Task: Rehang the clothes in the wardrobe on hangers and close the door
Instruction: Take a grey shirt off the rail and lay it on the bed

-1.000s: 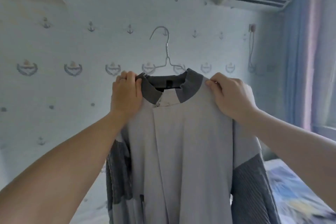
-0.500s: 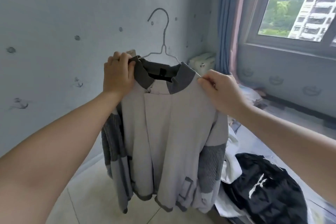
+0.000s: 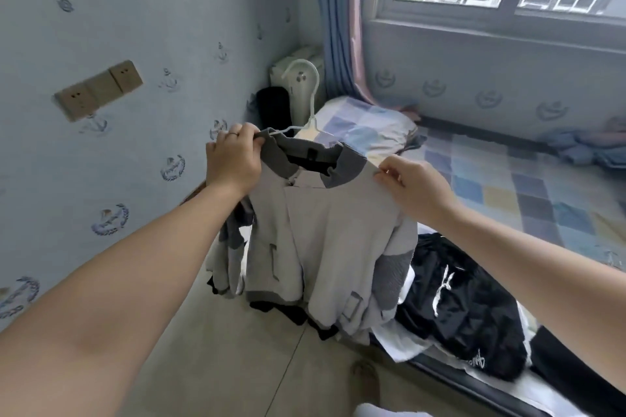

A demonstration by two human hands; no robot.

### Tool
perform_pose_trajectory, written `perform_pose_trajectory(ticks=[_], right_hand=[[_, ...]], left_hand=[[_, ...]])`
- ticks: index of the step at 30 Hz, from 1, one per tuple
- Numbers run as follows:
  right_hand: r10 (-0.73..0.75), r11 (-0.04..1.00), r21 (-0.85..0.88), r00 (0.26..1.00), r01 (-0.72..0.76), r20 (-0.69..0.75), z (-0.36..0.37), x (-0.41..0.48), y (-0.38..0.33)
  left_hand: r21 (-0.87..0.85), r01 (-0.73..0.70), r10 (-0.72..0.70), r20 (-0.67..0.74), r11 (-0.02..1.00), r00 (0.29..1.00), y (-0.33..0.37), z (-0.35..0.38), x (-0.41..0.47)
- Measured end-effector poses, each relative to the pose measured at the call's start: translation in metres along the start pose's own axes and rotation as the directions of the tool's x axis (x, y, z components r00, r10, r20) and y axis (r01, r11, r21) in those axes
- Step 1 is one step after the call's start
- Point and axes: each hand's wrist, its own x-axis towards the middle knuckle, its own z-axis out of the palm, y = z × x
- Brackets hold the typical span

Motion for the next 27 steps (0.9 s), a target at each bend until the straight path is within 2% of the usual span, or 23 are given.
perform_pose_trajectory(ticks=[6,12,17,27], right_hand=[[0.116,0.993,-0.008,0.993,-0.115,0.039,0.022,0.049,0.057],[0.212,0.977,-0.008,0.971,-0.213,0.114,0.05,0.108,0.118],[0.284,0.957,-0.014,0.932,-0.289,0.225,0.077,0.148,0.164],[0.421,0.907,-0.166,0.855,-0.388,0.304,0.148,0.196,0.235]], left_hand=[[-0.007,-0.016,0.017,0.064,1.0,0.998,0.011,0.068,0.054],[0.017,0.011,-0.014,0.187,1.0,0.982,0.016,0.141,0.105],[0.102,0.008,-0.039,0.314,0.995,0.949,0.016,0.197,0.14],[0.073,0.022,-0.058,0.524,0.997,0.85,-0.004,0.313,0.181]])
